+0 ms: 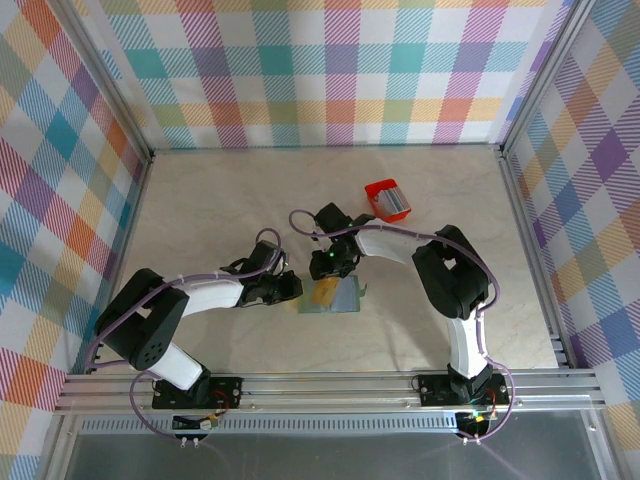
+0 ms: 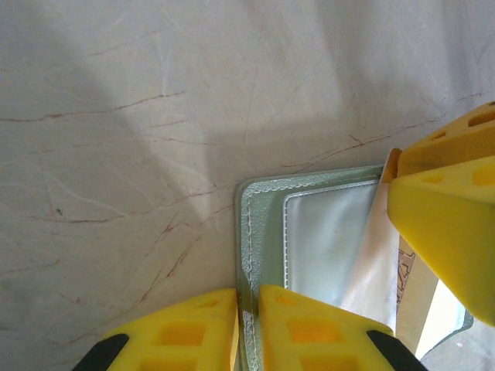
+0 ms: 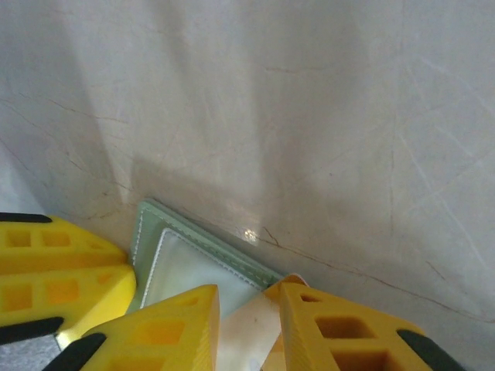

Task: Put the credit cards into the card holder

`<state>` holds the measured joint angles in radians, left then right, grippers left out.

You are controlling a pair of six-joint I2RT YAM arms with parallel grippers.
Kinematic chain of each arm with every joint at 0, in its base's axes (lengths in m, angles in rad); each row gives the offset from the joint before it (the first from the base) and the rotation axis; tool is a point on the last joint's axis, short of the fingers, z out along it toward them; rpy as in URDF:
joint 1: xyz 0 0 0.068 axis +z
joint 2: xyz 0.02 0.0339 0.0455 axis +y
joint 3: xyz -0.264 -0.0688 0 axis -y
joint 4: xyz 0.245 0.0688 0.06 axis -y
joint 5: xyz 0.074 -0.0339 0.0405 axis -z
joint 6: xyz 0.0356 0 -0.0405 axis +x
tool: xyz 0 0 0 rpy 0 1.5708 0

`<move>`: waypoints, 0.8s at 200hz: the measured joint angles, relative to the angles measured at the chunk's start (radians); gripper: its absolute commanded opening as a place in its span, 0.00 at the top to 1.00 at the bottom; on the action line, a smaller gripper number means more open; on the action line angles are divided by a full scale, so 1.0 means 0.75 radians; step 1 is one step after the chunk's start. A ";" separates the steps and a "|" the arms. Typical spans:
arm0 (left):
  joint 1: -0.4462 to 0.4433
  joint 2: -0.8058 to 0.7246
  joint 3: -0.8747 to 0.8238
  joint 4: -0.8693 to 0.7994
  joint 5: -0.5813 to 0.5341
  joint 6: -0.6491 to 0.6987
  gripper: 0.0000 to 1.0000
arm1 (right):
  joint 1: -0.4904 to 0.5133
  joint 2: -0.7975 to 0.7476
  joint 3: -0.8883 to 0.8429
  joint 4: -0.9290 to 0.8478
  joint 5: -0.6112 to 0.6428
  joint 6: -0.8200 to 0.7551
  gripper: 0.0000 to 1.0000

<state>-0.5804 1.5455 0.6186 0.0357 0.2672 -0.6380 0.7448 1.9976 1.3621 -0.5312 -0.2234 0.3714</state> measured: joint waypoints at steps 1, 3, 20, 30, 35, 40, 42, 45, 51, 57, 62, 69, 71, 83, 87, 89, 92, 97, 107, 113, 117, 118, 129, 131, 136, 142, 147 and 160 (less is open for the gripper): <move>0.000 0.000 0.000 0.000 0.000 0.000 0.83 | 0.000 0.000 0.000 -0.001 -0.001 0.000 0.73; 0.000 0.000 0.000 0.000 0.000 0.000 0.84 | 0.000 0.000 -0.001 -0.002 -0.001 0.000 0.73; 0.000 0.000 0.000 0.000 0.000 0.000 0.84 | 0.000 0.000 -0.004 -0.008 -0.008 0.000 0.73; 0.000 0.000 0.000 0.000 0.000 0.000 0.84 | 0.000 0.000 -0.006 -0.008 -0.009 0.001 0.74; 0.000 0.000 0.000 0.000 0.000 0.000 0.84 | 0.000 -0.001 -0.008 -0.007 -0.008 0.001 0.74; 0.000 0.000 0.000 0.000 0.000 0.000 0.84 | 0.000 -0.003 -0.012 -0.006 -0.008 0.002 0.74; 0.000 0.000 0.000 0.000 0.000 0.000 0.84 | 0.000 -0.005 -0.015 -0.005 -0.008 0.002 0.74; 0.000 0.000 0.000 0.000 0.000 0.000 0.84 | 0.000 -0.007 -0.018 -0.003 -0.008 0.002 0.74; 0.000 0.000 0.000 0.000 0.000 0.000 0.83 | 0.000 -0.017 -0.030 0.001 -0.005 0.007 0.74; 0.000 0.000 0.000 0.000 0.000 0.000 0.84 | 0.000 -0.031 -0.044 0.004 0.002 0.012 0.74; 0.000 0.000 0.000 0.000 0.000 0.000 0.84 | 0.000 -0.049 -0.059 0.008 0.009 0.018 0.74; 0.000 0.000 0.000 0.000 0.000 0.000 0.83 | 0.000 -0.079 -0.082 0.010 0.017 0.029 0.74; 0.000 0.000 0.000 0.001 0.000 0.000 0.84 | 0.000 -0.087 -0.090 0.012 0.018 0.034 0.74; 0.000 0.000 0.000 0.001 0.000 0.000 0.83 | 0.000 -0.151 -0.132 0.024 0.030 0.066 0.74; 0.000 0.000 0.000 0.001 0.000 0.000 0.84 | 0.000 -0.169 -0.143 0.026 0.033 0.078 0.74; 0.000 0.000 0.000 0.001 0.000 0.000 0.84 | 0.000 -0.180 -0.151 0.030 0.034 0.084 0.74; 0.000 0.000 0.000 0.001 0.000 0.000 0.83 | 0.000 -0.193 -0.160 0.034 0.034 0.091 0.74; 0.000 0.000 0.000 0.001 0.000 0.000 0.84 | 0.002 -0.216 -0.175 0.041 0.038 0.106 0.74; 0.000 0.000 -0.001 0.001 0.000 0.000 0.84 | 0.003 -0.251 -0.200 0.055 0.039 0.129 0.74; 0.000 0.000 -0.001 0.001 0.000 0.000 0.84 | 0.005 -0.263 -0.212 0.062 0.039 0.141 0.74; 0.000 0.000 -0.001 0.001 -0.001 0.000 0.84 | 0.009 -0.269 -0.219 0.065 0.039 0.150 0.74; 0.000 0.000 -0.001 0.001 0.000 0.000 0.84 | 0.009 -0.269 -0.220 0.066 0.039 0.151 0.74; 0.000 0.000 -0.001 0.001 0.000 0.000 0.83 | 0.027 -0.268 -0.230 0.075 0.039 0.163 0.74; 0.000 0.000 -0.001 0.002 0.000 0.000 0.83 | 0.032 -0.266 -0.231 0.077 0.039 0.164 0.74; 0.000 0.000 -0.001 0.002 0.000 0.000 0.83 | 0.043 -0.263 -0.236 0.079 0.038 0.167 0.74; 0.000 0.000 -0.001 0.002 0.000 0.000 0.83 | 0.060 -0.259 -0.239 0.079 0.038 0.172 0.74; 0.000 0.000 -0.001 0.002 0.000 0.000 0.83 | 0.073 -0.255 -0.240 0.080 0.037 0.178 0.74; 0.000 0.000 -0.001 0.002 -0.001 0.000 0.83 | 0.099 -0.244 -0.242 0.086 0.037 0.194 0.74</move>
<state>-0.5804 1.5455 0.6178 0.0368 0.2668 -0.6380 0.8188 1.8149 1.1805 -0.4664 -0.1959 0.5167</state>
